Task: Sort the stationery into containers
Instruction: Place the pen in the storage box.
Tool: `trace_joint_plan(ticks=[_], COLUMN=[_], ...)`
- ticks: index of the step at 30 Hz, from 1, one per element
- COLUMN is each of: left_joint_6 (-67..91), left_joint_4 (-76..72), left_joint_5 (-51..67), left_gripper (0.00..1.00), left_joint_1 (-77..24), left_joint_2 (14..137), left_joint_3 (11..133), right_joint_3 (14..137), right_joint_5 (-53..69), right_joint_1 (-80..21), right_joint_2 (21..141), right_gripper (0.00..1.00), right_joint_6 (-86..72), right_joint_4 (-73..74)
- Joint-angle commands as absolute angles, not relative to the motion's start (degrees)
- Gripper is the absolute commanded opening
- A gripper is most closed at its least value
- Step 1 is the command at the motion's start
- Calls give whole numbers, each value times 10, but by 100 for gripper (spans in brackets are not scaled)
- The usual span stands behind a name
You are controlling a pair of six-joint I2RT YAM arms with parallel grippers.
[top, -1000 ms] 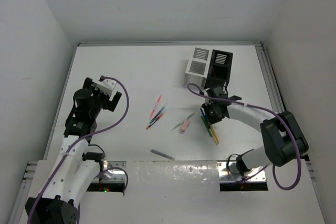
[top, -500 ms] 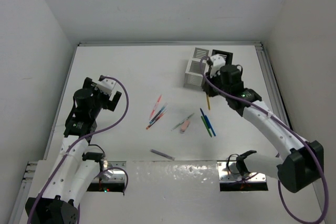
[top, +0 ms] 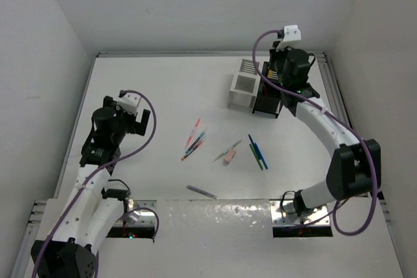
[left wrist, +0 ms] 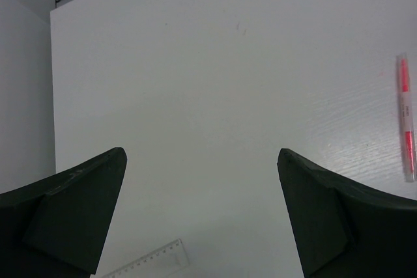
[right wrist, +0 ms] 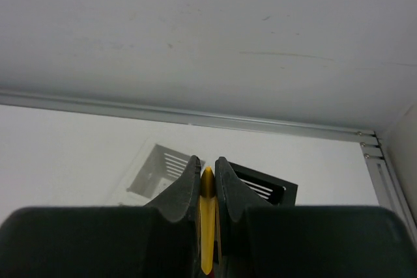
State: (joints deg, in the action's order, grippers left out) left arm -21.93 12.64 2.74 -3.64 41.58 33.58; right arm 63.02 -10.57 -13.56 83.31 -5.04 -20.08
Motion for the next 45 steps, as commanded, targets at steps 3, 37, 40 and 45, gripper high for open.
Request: trace_joint_plan(ticks=[3, 37, 40, 45], left_joint_6=[-200, -217, -221, -224], left_joint_4=[94, 83, 82, 76], left_joint_5=[28, 33, 30, 28], left_gripper=[100, 100, 100, 100], left_joint_1=[-33, -29, -28, -27], left_joint_2=[444, 480, 479, 478], left_joint_3=[361, 365, 365, 364], right_joint_3=[643, 504, 505, 509], right_joint_5=[-158, -122, -119, -110], right_joint_1=[-124, -98, -97, -97], right_joint_2=[885, 960, 958, 950], right_gripper=[0, 15, 19, 24], right_joint_6=[-4, -73, -73, -69], right_joint_4=[-305, -315, -310, -296])
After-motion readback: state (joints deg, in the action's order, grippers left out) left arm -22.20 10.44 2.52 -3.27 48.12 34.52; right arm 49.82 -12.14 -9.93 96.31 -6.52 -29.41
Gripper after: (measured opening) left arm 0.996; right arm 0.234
